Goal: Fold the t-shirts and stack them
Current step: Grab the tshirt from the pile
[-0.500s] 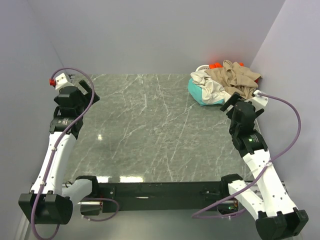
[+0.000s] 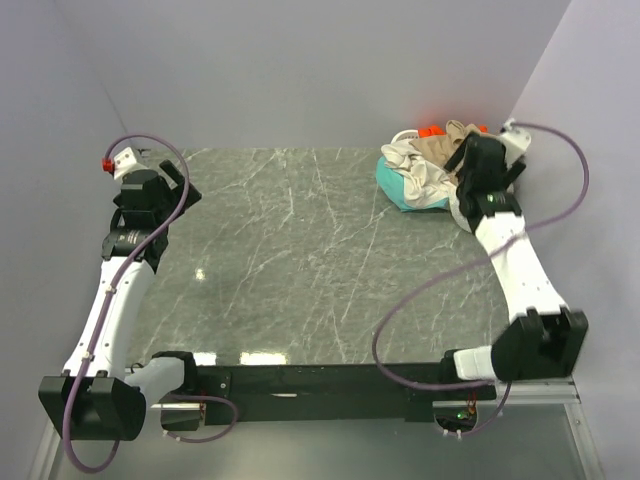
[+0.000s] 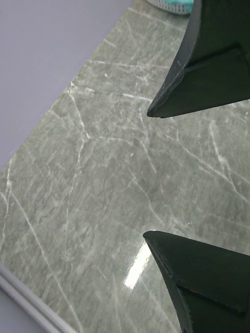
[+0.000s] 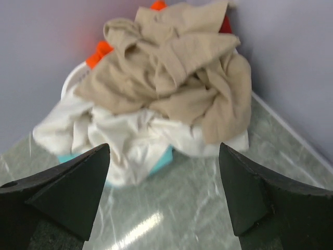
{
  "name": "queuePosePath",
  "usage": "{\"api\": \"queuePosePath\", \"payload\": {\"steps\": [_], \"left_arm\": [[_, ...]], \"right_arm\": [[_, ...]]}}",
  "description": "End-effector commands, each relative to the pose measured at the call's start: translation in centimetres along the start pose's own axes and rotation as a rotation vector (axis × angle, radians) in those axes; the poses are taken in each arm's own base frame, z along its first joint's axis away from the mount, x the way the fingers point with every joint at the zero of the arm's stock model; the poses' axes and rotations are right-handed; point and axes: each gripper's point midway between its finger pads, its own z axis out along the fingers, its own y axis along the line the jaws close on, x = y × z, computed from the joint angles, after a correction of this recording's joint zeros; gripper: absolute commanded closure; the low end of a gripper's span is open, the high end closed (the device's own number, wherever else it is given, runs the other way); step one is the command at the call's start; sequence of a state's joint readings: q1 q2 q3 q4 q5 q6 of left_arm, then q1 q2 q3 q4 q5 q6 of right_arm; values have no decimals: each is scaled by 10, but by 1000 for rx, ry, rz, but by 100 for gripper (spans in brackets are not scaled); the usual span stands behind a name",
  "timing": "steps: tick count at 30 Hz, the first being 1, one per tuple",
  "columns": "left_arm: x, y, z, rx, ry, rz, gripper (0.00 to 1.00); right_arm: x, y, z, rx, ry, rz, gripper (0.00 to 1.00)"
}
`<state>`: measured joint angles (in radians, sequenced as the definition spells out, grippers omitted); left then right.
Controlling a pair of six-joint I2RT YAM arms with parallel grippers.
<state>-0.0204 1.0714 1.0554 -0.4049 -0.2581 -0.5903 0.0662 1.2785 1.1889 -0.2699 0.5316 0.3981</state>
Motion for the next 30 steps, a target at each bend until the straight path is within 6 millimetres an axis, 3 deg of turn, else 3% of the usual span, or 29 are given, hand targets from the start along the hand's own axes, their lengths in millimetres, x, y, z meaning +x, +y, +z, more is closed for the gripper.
{"api": "queuePosePath", "payload": {"steps": [1, 5, 6, 7, 9, 11, 12, 13, 18, 27, 29, 30], "left_arm": [[-7, -13, -10, 59, -13, -75, 5], [11, -14, -9, 87, 22, -147, 8], [14, -12, -9, 84, 31, -153, 9], [16, -12, -10, 80, 36, -159, 10], [21, -7, -10, 62, 46, -163, 10], [21, -3, -12, 43, 42, -157, 9], [23, 0, -13, 30, 49, -154, 9], [23, 2, -13, 20, 47, -149, 9], [25, 14, -19, -29, 40, -145, 8], [33, 24, -26, -58, 55, -165, 7], [33, 24, -26, -61, 58, -158, 7], [33, 24, -26, -63, 60, -156, 7]], "right_arm": [[-41, 20, 35, -2, -51, 42, 9], [-39, 11, 85, 85, 30, 18, 9], [-27, 6, 104, 108, 70, 5, 10], [-40, 9, 110, 107, 56, 15, 10], [-24, 6, 132, 123, 103, -11, 10], [-31, 6, 144, 119, 104, -16, 10], [-19, 3, 156, 133, 132, -27, 10], [-24, 2, 161, 133, 126, -20, 10], [6, 1, 186, 110, 206, -28, 10], [62, 9, 200, 53, 358, -21, 12], [67, 9, 202, 45, 374, -25, 18], [68, 14, 203, 25, 381, -24, 29]]}}
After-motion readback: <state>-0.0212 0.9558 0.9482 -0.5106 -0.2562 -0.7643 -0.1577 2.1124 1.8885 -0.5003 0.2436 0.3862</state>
